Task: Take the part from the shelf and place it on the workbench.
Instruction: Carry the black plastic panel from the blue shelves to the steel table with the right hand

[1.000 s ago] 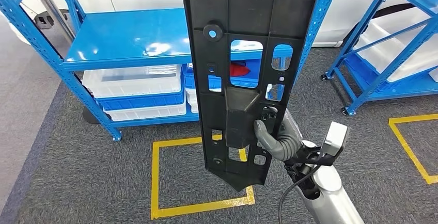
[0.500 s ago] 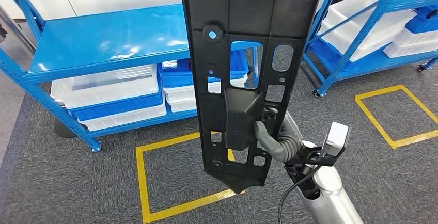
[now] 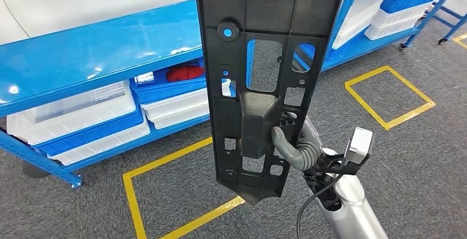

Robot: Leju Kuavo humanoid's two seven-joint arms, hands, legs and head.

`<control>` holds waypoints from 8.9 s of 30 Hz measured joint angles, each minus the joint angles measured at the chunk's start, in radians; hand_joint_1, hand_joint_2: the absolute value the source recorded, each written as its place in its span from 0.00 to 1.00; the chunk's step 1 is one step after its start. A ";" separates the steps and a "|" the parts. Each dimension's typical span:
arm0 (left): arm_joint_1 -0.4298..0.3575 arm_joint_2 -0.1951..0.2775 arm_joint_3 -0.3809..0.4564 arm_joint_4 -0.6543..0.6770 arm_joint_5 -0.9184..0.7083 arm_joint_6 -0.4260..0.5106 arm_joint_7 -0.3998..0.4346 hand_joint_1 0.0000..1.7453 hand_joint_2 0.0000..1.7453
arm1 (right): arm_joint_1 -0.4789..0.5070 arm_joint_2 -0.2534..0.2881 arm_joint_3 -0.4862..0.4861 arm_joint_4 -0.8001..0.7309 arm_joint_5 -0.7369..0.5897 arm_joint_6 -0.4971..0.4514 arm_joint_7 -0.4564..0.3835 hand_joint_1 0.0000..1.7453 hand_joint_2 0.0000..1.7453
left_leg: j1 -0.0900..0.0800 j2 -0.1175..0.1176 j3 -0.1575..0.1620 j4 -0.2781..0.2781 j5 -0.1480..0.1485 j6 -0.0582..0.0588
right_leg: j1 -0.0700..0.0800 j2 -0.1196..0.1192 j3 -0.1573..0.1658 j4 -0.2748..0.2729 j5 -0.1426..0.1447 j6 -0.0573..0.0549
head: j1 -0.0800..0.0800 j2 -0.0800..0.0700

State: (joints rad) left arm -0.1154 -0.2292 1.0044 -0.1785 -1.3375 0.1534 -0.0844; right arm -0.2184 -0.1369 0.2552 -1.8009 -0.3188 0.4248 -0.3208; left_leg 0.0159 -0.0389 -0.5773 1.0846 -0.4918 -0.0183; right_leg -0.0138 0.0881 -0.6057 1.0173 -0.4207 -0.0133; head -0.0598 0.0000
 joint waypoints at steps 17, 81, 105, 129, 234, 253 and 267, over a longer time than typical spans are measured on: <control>-0.015 0.000 0.003 -0.001 0.045 0.027 0.002 0.00 0.00 | -0.013 0.002 -0.008 -0.005 0.002 0.024 0.004 1.00 1.00 | -0.017 0.133 0.041 -0.082 0.014 0.031 | 0.015 -0.172 -0.004 0.008 -0.008 0.022 | 0.000 0.000; 0.045 0.113 -0.070 -0.023 -0.099 0.043 0.186 0.00 0.00 | 0.232 0.124 -0.214 -0.042 0.192 -0.116 -0.220 1.00 1.00 | -0.021 0.160 0.044 -0.089 0.012 0.018 | 0.020 -0.145 0.011 -0.007 -0.027 0.000 | 0.000 0.000; -0.046 0.039 -0.043 -0.022 -0.078 0.117 0.022 0.00 0.00 | 0.091 0.098 -0.191 -0.007 0.181 -0.084 -0.137 1.00 1.00 | -0.014 0.090 0.024 -0.087 0.031 0.048 | -0.001 -0.092 -0.113 0.218 -0.091 0.038 | 0.000 0.000; 0.027 0.047 -0.046 -0.022 -0.102 0.060 0.094 0.00 0.00 | 0.128 0.070 -0.171 -0.041 0.154 -0.121 -0.127 1.00 1.00 | -0.007 0.008 0.014 -0.085 0.036 0.038 | 0.007 0.003 -0.019 0.034 -0.044 0.026 | 0.000 0.000; 0.028 0.031 -0.040 -0.023 -0.096 0.057 0.087 0.00 0.00 | 0.106 0.057 -0.173 -0.051 0.143 -0.094 -0.111 1.00 1.00 | -0.020 0.137 0.046 -0.094 0.006 0.029 | 0.014 -0.147 0.012 -0.018 -0.021 0.028 | 0.000 0.000; 0.027 0.028 -0.039 -0.022 -0.085 0.054 0.078 0.00 0.00 | 0.093 0.052 -0.174 -0.041 0.146 -0.089 -0.113 1.00 1.00 | -0.006 0.000 0.018 -0.078 0.023 0.045 | -0.002 0.019 -0.006 0.003 -0.025 0.047 | 0.000 0.000; 0.025 0.024 -0.032 -0.022 -0.078 0.024 0.075 0.00 0.00 | 0.080 0.046 -0.174 -0.032 0.191 -0.139 -0.122 1.00 1.00 | -0.016 0.081 0.034 -0.083 0.002 0.029 | 0.009 -0.101 0.027 -0.021 -0.035 0.023 | 0.000 0.000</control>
State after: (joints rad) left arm -0.0909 -0.2053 0.9725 -0.2009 -1.4159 0.1772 -0.0095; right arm -0.1384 -0.0908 0.0809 -1.8334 -0.1279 0.2859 -0.4429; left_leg 0.0000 0.0420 -0.5433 1.0020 -0.4893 0.0104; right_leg -0.0045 -0.0134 -0.5787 0.9958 -0.4560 0.0102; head -0.0600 0.0000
